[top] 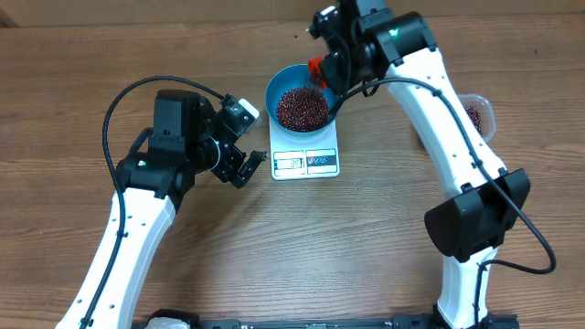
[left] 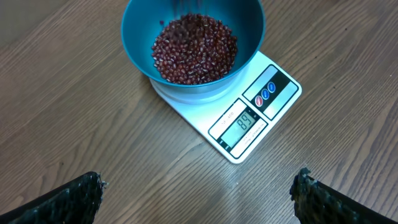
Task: Scoop item into bowl and weigh 150g on scale
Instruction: 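Tilt the scoop to pour beans into the teal bowl, then carry the empty scoop right back to the bean tub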
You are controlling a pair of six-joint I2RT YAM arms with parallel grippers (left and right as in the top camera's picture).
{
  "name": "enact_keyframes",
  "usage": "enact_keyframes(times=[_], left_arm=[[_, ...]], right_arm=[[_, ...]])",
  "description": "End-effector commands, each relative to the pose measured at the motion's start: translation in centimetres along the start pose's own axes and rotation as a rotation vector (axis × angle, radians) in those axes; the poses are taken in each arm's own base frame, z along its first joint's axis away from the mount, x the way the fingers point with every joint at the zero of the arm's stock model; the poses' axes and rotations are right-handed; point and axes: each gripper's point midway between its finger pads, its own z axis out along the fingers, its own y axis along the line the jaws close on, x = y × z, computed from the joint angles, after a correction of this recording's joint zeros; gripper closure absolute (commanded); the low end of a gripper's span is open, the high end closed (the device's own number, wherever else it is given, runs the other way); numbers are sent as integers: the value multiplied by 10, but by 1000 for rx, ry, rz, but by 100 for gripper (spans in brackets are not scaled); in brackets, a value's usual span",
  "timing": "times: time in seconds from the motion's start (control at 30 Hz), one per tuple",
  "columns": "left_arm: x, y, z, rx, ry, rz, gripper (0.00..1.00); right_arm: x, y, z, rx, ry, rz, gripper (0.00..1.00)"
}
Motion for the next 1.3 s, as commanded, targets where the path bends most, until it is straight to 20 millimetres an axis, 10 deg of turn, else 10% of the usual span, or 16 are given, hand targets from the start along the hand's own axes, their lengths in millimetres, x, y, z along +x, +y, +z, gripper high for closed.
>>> enact_keyframes(times=[0.0, 0.9, 1.27], left_arm=[[-9, 1, -3, 5, -23, 15, 1], [-9, 1, -3, 5, -23, 15, 0], [-9, 1, -3, 5, -23, 15, 1]], right_arm=[[-4, -3, -7, 104, 13, -110, 96], [-29, 7, -42, 124, -112, -115, 96], [5, -91, -129, 73, -249, 293, 96]])
